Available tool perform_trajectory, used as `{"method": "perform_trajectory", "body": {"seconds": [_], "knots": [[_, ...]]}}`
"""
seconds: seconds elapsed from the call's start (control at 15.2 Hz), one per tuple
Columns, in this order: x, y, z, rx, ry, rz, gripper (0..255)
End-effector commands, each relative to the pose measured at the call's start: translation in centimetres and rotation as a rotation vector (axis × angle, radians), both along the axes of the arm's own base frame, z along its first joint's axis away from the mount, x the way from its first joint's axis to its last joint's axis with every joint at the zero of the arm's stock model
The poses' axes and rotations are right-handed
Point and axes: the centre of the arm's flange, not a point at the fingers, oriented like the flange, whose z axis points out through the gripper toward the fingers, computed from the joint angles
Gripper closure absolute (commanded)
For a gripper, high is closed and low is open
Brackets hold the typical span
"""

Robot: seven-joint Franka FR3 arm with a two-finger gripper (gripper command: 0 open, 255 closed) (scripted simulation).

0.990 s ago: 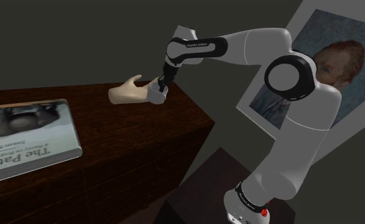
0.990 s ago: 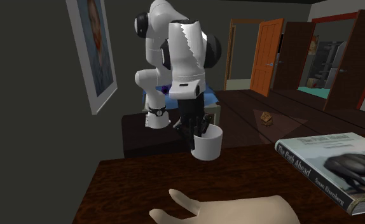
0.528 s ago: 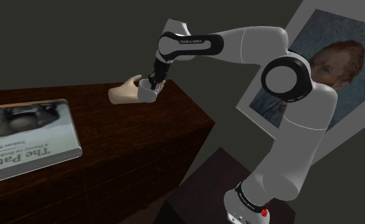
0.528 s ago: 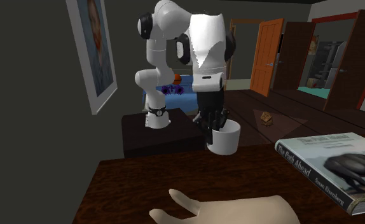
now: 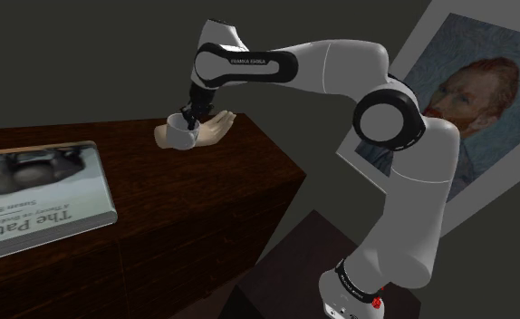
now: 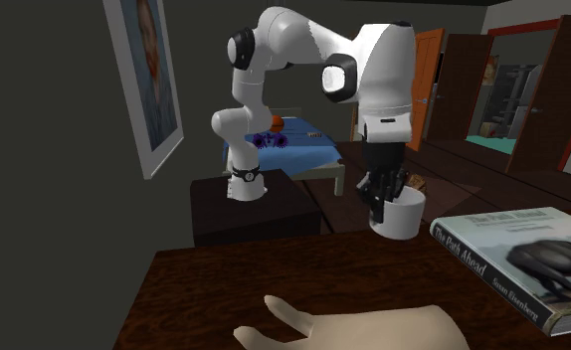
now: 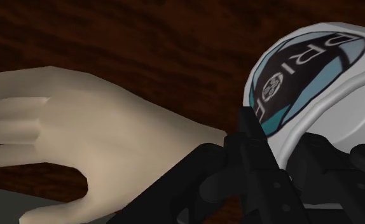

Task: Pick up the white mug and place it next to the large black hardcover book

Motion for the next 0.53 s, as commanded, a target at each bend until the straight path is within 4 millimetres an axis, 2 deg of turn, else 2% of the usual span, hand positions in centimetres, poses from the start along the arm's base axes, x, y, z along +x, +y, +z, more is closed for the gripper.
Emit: {"method": "perform_trajectory", "body": {"seconds": [0.0,0.46], "knots": [[0.8,2.6,0.1,0.000,0.000,-0.001,255],[3.3,11.5,0.2,0.000,0.000,-0.001,255]]}}
